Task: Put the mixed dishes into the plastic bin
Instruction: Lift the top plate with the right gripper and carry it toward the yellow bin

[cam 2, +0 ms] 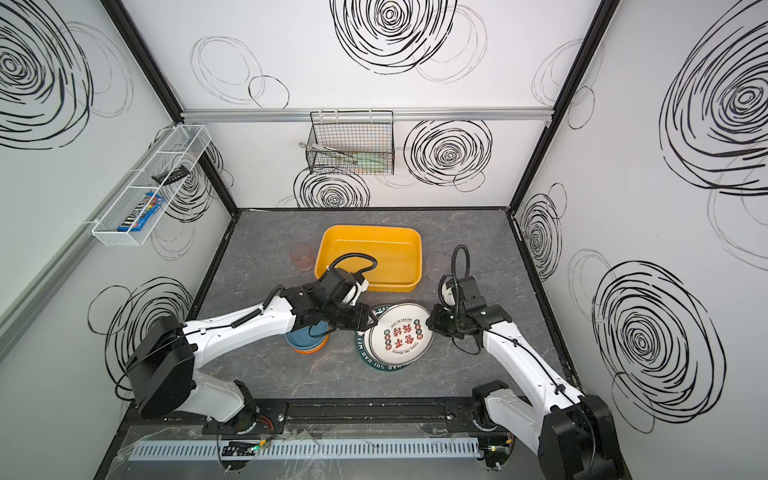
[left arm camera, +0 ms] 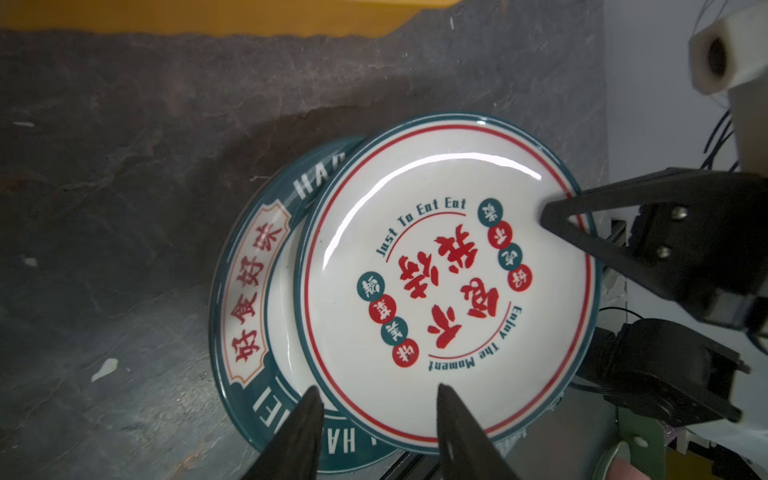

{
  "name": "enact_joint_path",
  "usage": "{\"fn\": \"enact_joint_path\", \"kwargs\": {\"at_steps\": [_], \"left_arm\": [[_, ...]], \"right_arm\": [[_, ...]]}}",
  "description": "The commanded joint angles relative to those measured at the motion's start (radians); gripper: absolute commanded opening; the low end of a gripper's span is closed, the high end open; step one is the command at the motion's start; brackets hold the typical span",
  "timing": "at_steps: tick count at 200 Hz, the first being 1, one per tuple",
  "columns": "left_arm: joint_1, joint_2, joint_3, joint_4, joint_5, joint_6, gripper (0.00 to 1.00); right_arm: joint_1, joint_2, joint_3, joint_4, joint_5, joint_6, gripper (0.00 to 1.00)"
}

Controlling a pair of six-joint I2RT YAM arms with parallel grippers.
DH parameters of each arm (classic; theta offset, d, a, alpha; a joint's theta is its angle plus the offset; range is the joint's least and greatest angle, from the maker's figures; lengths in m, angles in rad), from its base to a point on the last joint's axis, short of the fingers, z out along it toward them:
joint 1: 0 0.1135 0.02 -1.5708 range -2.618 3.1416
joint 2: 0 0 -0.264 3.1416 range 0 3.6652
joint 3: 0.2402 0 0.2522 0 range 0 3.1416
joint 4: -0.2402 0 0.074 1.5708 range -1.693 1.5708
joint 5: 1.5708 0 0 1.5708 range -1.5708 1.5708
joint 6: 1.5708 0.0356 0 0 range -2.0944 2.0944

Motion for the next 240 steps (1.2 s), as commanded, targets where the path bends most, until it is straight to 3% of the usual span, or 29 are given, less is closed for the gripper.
{"fn": "enact_joint_path", "kwargs": {"at_steps": [1,89,240], "left_arm": [[0.027,-0.060,0.000,0.014,0.013,0.003,0.53],[0.170,-0.253,-0.044,0.023,0.080,-0.020,0.59],[0.492,-0.417,-0.110,-0.070,0.186,0.036,0.67]], "right_arm": [[-0.006,-0.051,0.053,-0.008,0.006,-0.009,0.00],[-0.006,-0.094,0.146,0.019,0.010,-0.007,0.00],[0.004,0.226,0.402,0.204,-0.062,0.052,0.00]]}}
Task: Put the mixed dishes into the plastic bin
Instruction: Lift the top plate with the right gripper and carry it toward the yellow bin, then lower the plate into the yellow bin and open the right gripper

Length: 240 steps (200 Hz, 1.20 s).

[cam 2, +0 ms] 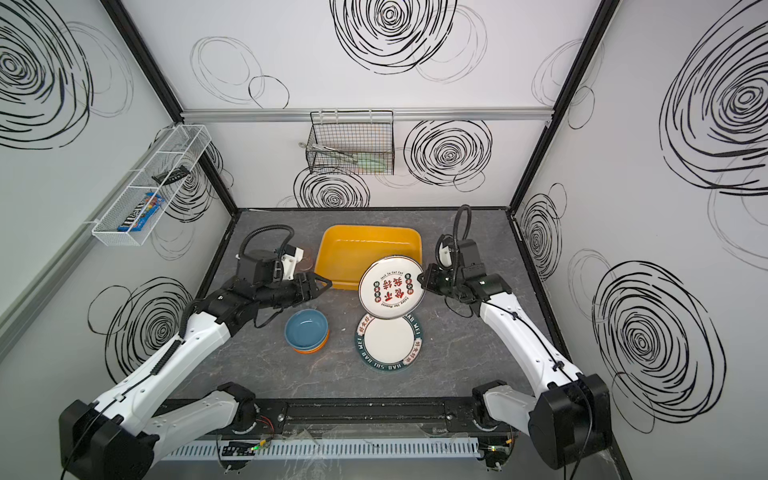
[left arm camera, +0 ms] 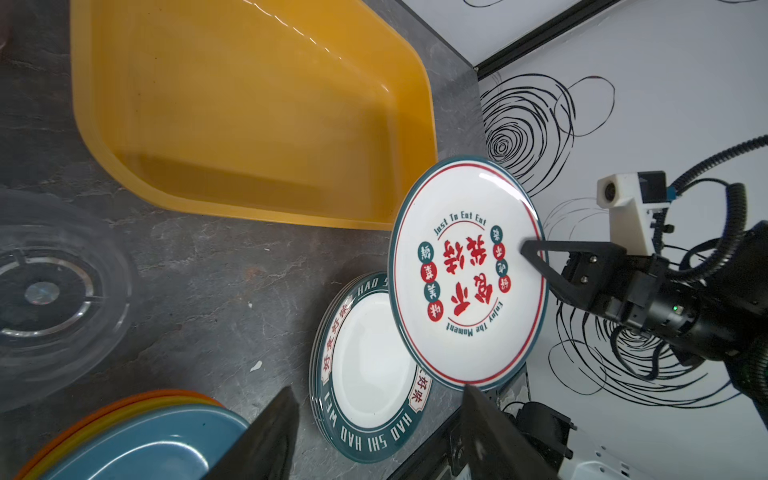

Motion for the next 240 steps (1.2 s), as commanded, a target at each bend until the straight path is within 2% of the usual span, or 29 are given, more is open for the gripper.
{"fn": "enact_joint_path", "kwargs": {"at_steps": [1,93,166,240], "left_arm": [[0.043,-0.019,-0.009,-0.011,0.038,0.033,0.67],[0.179,-0.030,-0.043,-0.007,0.090,0.058,0.70],[0.224,-0.048,-0.072,-0.009,0.124,0.061,0.71],[0.245,-0.065,-0.105,-0.012,0.132,0.059,0.71]], "right_arm": [[0.006,0.037,0.067,0.091,-0.040,0.032,0.00],[0.059,0.295,0.228,0.217,-0.024,0.098,0.00],[0.129,0.592,0.464,0.280,0.028,0.160,0.00],[0.146,0.832,0.616,0.353,0.064,0.190,0.00]]}}
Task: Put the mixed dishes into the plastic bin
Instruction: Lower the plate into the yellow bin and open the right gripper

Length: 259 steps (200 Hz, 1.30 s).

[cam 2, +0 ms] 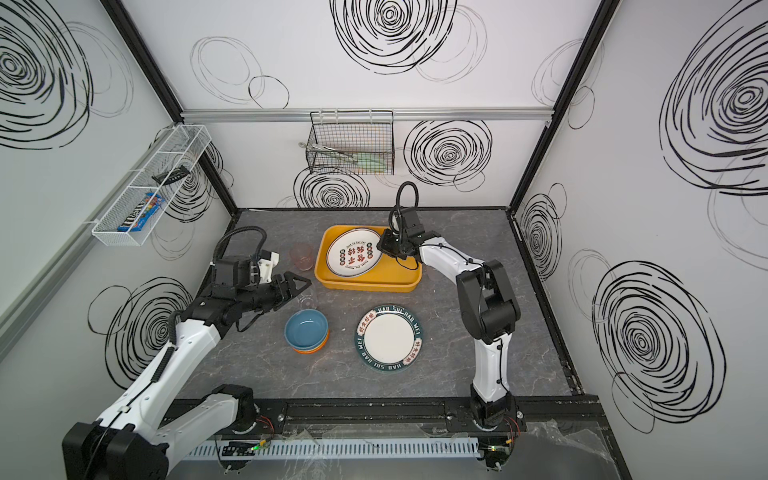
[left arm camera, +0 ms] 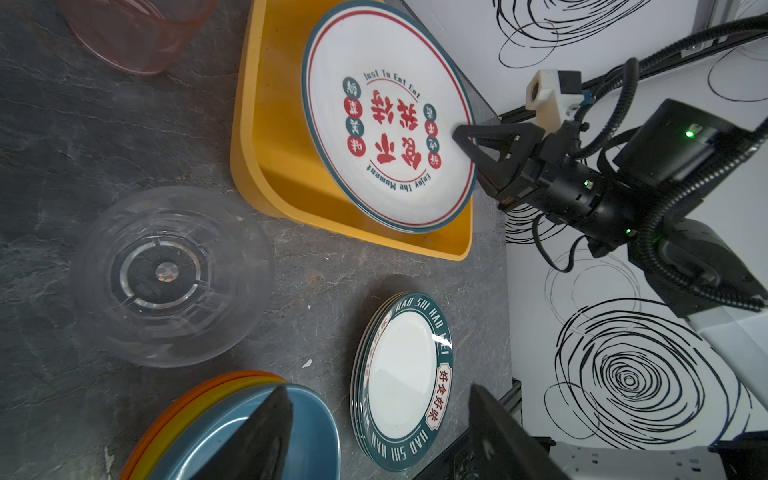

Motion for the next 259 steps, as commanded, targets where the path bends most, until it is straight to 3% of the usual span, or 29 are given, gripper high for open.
{"fn": "enact_joint_path", "kwargs": {"at_steps": [1,70,167,191,218,259], "left_arm": [[0.011,-0.011,-0.016,0.011,0.018,0.016,0.71],[0.017,-0.008,-0.039,0.021,0.019,0.012,0.71],[0.023,-0.011,-0.068,0.035,0.027,0.006,0.71],[0.023,-0.014,-0.071,0.037,0.031,0.004,0.71],[0.025,-0.017,-0.075,0.040,0.031,0.003,0.71],[0.025,-0.021,-0.080,0.044,0.030,0.000,0.71]], "right_arm": [[0.006,0.040,0.067,0.085,0.008,0.030,0.00],[0.006,0.170,0.152,0.110,-0.002,0.051,0.00],[0.009,0.230,0.150,0.101,-0.031,0.067,0.00],[0.008,0.241,0.135,0.101,-0.033,0.070,0.06],[0.008,0.247,0.125,0.090,-0.026,0.071,0.20],[-0.001,0.223,0.127,0.036,-0.003,0.055,0.31]]}}
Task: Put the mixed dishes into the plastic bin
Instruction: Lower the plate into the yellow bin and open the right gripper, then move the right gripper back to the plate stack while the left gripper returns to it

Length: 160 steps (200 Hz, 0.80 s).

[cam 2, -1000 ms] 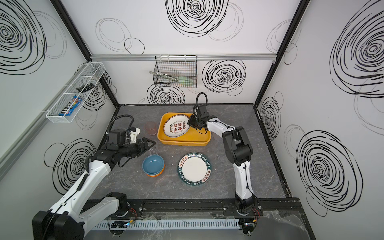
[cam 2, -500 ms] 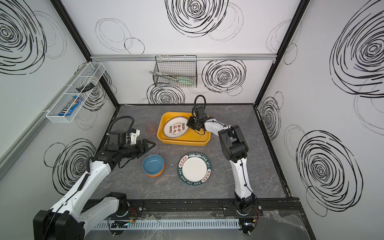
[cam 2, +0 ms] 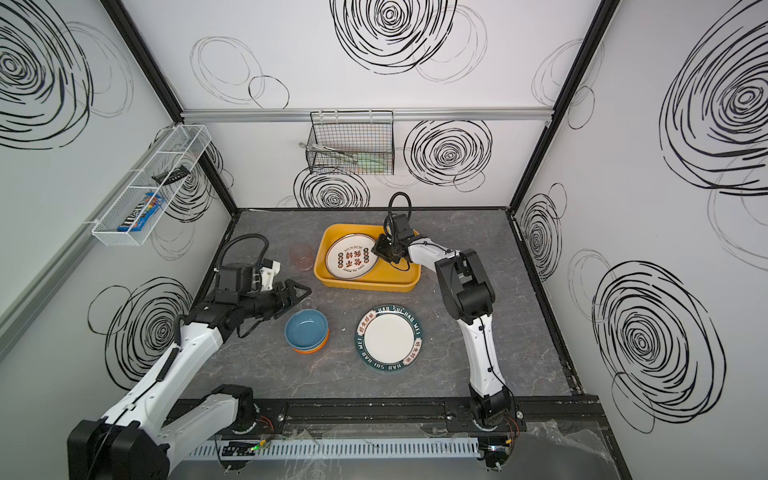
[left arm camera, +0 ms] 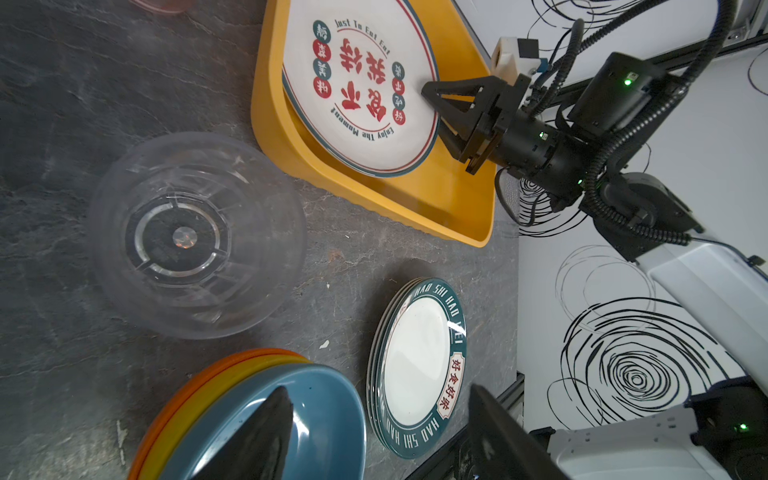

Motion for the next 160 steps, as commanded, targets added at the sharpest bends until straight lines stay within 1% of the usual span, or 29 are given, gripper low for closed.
{"fn": "enact_joint_path", "kwargs": {"at_steps": [1,34,75,109,140,160], "left_arm": [[0.010,-0.017,-0.011,0.036,0.015,0.001,0.71],[0.010,-0.023,-0.016,0.036,0.013,0.002,0.71],[0.010,-0.039,-0.016,0.036,0.004,0.001,0.71],[0.001,-0.053,-0.008,0.026,0.003,-0.001,0.71],[-0.031,-0.067,0.001,0.012,-0.014,-0.001,0.71],[-0.072,-0.065,0.005,0.013,-0.032,-0.006,0.71]], "right_arm": [[-0.005,-0.011,0.012,-0.031,0.013,-0.006,0.31],[-0.022,-0.065,-0.002,-0.088,0.030,-0.037,0.36],[-0.035,-0.166,-0.039,-0.135,0.061,-0.085,0.37],[-0.034,-0.269,-0.089,-0.169,0.054,-0.119,0.37],[-0.034,-0.387,-0.170,-0.191,0.034,-0.158,0.36],[-0.034,-0.458,-0.237,-0.203,0.005,-0.178,0.36]]}}
